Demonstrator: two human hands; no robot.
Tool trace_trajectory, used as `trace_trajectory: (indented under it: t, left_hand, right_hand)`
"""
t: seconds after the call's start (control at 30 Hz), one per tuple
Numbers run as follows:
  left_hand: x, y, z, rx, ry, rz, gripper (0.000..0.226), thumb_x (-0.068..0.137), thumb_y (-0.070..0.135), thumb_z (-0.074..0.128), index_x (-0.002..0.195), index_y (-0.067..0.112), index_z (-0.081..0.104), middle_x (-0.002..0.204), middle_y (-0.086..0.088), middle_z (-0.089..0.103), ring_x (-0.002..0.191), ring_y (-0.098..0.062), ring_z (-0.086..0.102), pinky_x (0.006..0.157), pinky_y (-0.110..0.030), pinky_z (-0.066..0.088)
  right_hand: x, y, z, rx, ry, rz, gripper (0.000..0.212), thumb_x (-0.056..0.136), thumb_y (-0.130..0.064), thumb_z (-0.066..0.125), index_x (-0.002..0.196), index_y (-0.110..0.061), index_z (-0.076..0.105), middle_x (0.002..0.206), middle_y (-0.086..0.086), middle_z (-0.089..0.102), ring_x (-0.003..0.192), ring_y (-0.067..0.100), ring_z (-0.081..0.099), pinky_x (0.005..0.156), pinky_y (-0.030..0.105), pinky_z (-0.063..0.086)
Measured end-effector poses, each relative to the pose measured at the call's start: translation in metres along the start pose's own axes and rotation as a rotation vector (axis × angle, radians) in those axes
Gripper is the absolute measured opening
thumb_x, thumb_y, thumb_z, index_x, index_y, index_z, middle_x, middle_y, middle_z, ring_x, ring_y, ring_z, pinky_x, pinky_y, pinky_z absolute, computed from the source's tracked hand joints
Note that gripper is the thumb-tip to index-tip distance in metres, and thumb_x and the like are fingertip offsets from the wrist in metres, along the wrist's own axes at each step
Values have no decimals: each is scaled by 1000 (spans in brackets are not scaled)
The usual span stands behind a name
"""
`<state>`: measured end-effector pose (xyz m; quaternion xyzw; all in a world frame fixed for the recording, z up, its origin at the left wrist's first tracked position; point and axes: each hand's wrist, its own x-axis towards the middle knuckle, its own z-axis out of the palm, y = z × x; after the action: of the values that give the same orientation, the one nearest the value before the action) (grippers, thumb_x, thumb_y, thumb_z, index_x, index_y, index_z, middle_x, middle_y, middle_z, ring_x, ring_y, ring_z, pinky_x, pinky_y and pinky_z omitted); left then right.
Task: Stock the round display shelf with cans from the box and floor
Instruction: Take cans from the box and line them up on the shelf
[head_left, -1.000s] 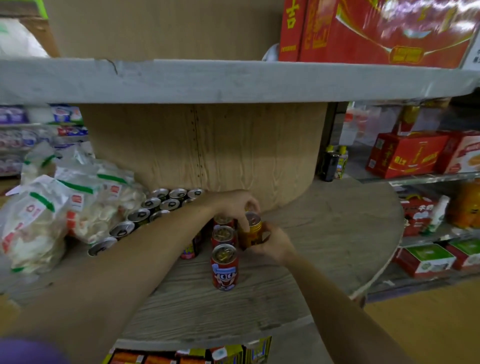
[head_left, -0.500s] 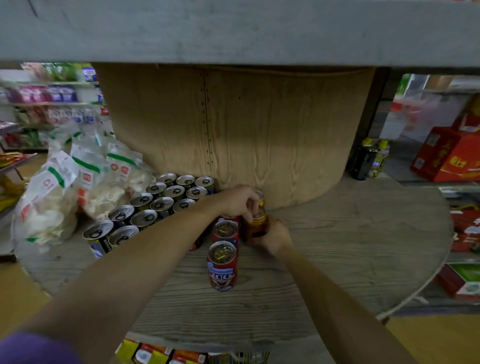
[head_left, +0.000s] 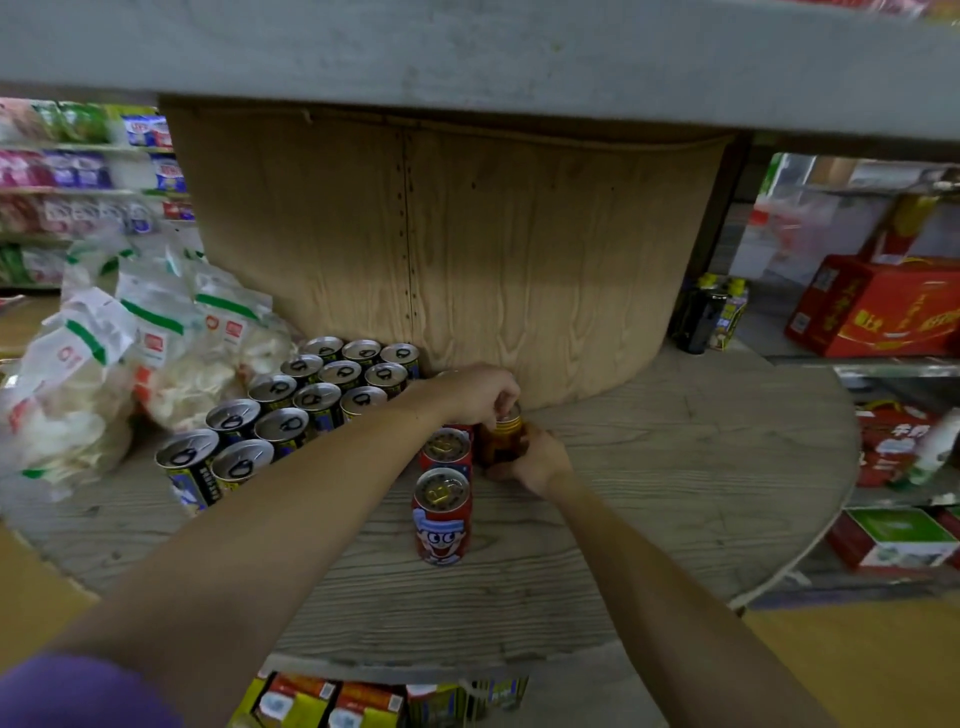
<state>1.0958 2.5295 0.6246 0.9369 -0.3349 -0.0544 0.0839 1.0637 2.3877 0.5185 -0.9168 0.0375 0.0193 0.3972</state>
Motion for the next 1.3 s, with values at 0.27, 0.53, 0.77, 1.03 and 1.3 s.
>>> trace_trajectory:
  t: [0.27,0.53,0.77,1.03,1.3]
  left_hand:
    - [-14,18,0,-49,50,52,16,81,19,74,95,18,66,97,2,61,90,-16,56,69,-28,43]
    - [-43,91,48,-306,-58,305,15,82,10,75,94,3,69,85,-8,67,74,-15,55,61,-24,39]
    - [-78,169,124,-422,-279,435,11,80,11,75,90,10,70,86,-8,71,70,-14,60,65,-28,49]
    - [-118,240,231,-363,-467,444,20,86,17,70,105,12,67,103,-6,66,83,-17,57,68,-25,44]
    - [-142,301,351,-403,-588,311,29,86,12,58,115,13,61,110,-9,64,101,-27,60,71,-27,38]
  right_hand:
    - [-58,6,-15,66,168,119,46,83,-19,73,123,-4,55,119,9,60,113,26,56,79,22,38]
    - [-169,34,-34,25,467,213,23,83,-10,70,105,-6,66,105,12,69,98,29,65,79,30,47]
    - [-283,91,-31,-99,534,417,20,78,-8,72,98,-7,67,97,8,71,90,27,66,75,30,47]
    - [-387,169,-6,-74,416,655,27,76,-10,76,101,-12,67,90,2,65,83,20,62,69,24,40]
    - [-458,267,31,21,345,813,27,69,-17,76,94,-14,66,96,5,69,89,25,66,76,37,53]
